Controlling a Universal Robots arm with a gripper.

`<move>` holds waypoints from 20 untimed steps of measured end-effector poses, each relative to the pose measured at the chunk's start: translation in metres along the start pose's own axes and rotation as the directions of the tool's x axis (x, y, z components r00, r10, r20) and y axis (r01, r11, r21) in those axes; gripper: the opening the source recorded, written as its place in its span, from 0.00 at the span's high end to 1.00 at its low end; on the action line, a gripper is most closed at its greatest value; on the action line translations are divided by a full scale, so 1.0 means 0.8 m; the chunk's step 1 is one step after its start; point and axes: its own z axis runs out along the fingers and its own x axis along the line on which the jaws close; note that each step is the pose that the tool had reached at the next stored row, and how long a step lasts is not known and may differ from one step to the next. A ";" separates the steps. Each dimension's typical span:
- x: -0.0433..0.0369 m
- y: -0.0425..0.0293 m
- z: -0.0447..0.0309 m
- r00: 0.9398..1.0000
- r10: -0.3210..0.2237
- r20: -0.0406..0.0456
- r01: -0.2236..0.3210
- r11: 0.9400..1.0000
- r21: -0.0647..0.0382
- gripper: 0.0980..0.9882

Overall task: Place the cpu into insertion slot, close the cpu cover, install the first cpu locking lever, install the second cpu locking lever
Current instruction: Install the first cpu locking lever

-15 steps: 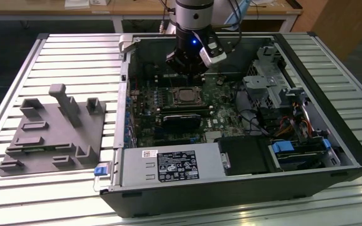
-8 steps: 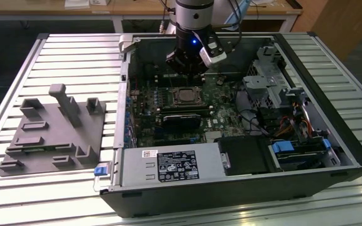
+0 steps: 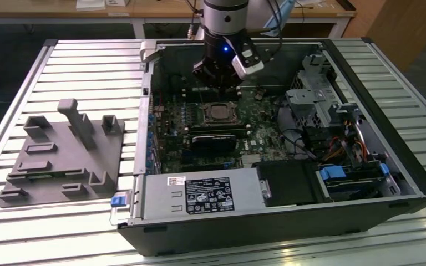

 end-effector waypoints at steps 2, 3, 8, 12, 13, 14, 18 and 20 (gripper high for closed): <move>0.006 -0.0004 -0.0002 1.000 0.000 0.000 0.000 1.000 0.000 0.99; 0.009 -0.0006 -0.0003 1.000 0.000 0.000 0.000 1.000 0.000 0.99; 0.027 -0.0019 -0.0008 1.000 0.000 0.000 0.000 1.000 0.000 0.99; 0.043 -0.0030 -0.0014 1.000 0.000 0.000 0.000 1.000 0.000 0.99; 0.046 -0.0032 -0.0015 1.000 0.000 0.000 0.000 1.000 0.000 0.99; 0.050 -0.0035 -0.0017 1.000 0.000 0.000 0.000 1.000 0.000 0.99; 0.061 -0.0043 -0.0021 1.000 0.000 0.000 0.000 1.000 -0.004 0.99; 0.066 -0.0046 -0.0023 1.000 0.001 -0.001 -0.001 1.000 -0.015 0.99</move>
